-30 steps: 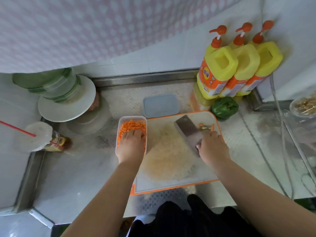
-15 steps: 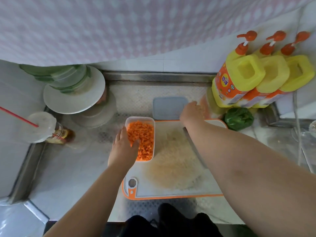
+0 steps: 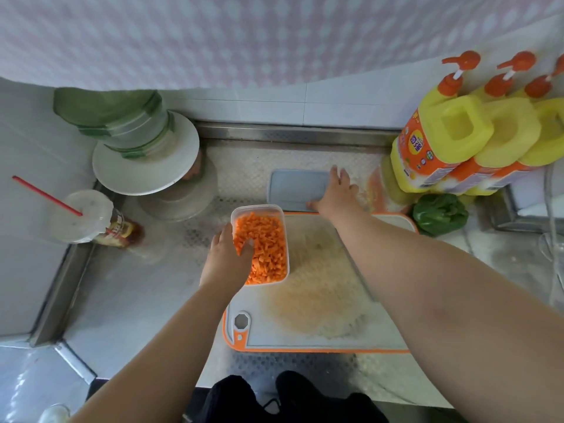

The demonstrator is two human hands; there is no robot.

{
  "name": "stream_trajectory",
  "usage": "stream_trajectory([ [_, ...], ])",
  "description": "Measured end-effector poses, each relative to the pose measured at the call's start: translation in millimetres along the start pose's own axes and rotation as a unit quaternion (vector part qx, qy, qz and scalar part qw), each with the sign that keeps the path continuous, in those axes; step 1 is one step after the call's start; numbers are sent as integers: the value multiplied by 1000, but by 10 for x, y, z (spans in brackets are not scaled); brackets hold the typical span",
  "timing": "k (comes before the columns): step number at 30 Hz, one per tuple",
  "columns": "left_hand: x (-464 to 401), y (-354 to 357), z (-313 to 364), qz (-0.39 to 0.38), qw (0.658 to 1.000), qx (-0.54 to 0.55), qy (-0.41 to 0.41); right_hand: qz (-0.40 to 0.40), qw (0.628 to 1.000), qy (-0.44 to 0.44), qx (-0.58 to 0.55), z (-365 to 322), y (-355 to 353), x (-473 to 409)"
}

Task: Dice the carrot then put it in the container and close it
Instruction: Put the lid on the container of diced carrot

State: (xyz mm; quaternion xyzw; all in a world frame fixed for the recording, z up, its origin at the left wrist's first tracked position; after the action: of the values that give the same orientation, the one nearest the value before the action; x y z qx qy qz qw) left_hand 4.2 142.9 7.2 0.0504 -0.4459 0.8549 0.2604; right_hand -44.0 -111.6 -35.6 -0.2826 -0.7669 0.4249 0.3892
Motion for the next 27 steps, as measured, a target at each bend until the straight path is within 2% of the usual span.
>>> stream_trajectory([
  [3, -27, 15, -29, -7, 1000, -3, -5, -46, 993, -87, 70, -84, -12, -96],
  [8, -71, 11, -37, -4, 1000, 21, -19, -41, 984, -87, 151, -136, -194, -210],
  [10, -69, 14, -21, -6, 999, 19, -25, -51, 987, -93, 123, -102, -182, -199],
  [14, -70, 12, -28, -6, 999, 27, -21, -22, 992, -119, 37, -75, -83, -121],
  [19, -36, 10, -64, -14, 998, 56, -16, -58, 984, -129, 110, -137, -50, -160],
  [22, -58, 12, -66, -14, 999, 45, -25, -11, 981, -145, 128, -213, -176, -236],
  [27, -83, 30, -54, 5, 999, 22, -45, 69, 973, -219, -12, -382, -573, 9],
])
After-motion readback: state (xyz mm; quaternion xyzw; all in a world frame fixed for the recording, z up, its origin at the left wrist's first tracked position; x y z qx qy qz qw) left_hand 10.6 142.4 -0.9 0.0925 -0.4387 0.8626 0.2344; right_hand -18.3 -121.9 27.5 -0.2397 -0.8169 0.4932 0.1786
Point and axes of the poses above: each hand's wrist, its own x-axis away from the middle knuckle, its own y-axis out of the palm, z = x × y, the point moved 2 cm from there along -x, towards the middle knuckle, and after that the axes turned 5 degrees about z, right-handed, at the moved point
